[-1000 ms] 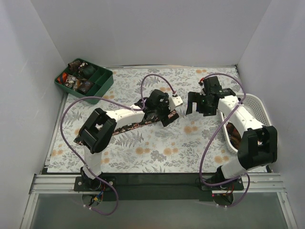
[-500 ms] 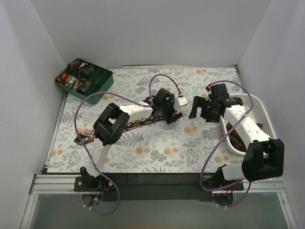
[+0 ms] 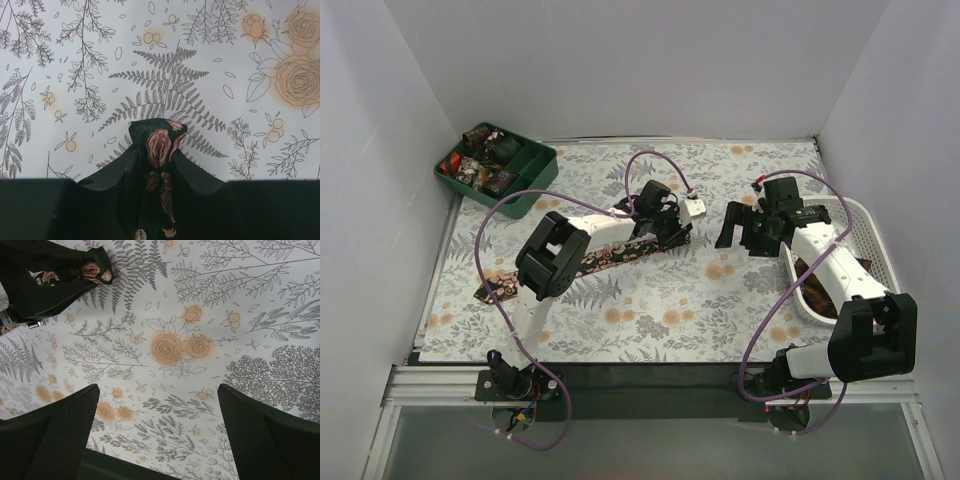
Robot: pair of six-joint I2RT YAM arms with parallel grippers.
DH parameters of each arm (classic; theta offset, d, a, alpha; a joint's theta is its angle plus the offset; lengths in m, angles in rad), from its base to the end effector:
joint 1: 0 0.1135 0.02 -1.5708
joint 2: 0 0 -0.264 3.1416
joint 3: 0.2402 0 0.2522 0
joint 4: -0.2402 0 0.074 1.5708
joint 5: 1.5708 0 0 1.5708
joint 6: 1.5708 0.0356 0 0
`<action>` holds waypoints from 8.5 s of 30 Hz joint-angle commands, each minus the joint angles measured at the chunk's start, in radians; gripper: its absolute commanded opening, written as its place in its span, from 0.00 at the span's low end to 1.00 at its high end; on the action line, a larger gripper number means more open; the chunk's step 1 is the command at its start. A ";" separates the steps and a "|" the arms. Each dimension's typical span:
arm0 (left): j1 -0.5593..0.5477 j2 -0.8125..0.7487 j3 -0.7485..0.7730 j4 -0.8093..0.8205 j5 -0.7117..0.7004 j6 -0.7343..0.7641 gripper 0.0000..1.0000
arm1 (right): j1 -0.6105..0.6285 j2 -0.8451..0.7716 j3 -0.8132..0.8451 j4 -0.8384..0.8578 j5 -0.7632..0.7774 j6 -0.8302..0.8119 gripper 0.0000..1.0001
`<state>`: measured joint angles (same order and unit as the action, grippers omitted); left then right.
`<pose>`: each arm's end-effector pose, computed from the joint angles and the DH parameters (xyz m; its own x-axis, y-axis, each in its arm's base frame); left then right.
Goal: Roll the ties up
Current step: Roll the tie
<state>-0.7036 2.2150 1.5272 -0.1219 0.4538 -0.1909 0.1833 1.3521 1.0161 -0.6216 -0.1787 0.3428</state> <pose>0.3552 -0.3218 0.1387 -0.6962 0.3670 -0.6170 0.6925 0.5697 -0.4425 0.2707 0.0566 0.2579 -0.8514 0.1786 -0.4931 0.0066 0.9438 0.3303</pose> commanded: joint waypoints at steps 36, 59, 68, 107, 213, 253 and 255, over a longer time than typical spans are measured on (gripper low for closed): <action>-0.002 -0.374 -0.381 0.151 -0.058 -0.553 0.30 | 0.039 0.495 -0.116 0.752 -0.536 0.101 0.67; -0.002 -0.244 -0.345 0.130 -0.167 -0.513 0.28 | 0.082 0.617 -0.155 0.878 -0.582 0.133 0.40; 0.015 -0.346 -0.358 0.048 -0.246 -0.541 0.53 | 0.085 0.553 -0.139 0.809 -0.447 0.081 0.01; 0.050 -0.799 -0.788 -0.102 -0.371 -0.882 0.53 | 0.565 0.559 0.341 0.013 0.959 -0.130 0.01; 0.047 -0.492 -0.429 -0.169 -0.400 -0.864 0.54 | 0.174 0.509 0.217 0.314 -0.040 -0.338 0.01; 0.127 -0.890 -0.684 -0.286 -0.423 -0.881 0.57 | 0.605 0.592 0.576 -0.070 0.539 -0.389 0.52; 0.125 -0.868 -0.648 -0.280 -0.409 -0.890 0.57 | 0.593 0.546 0.590 -0.075 0.504 -0.383 0.57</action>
<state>-0.5831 1.3281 0.8112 -0.4160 0.0090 -1.0779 0.7952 2.0094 1.5429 -0.6754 0.4122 -0.0708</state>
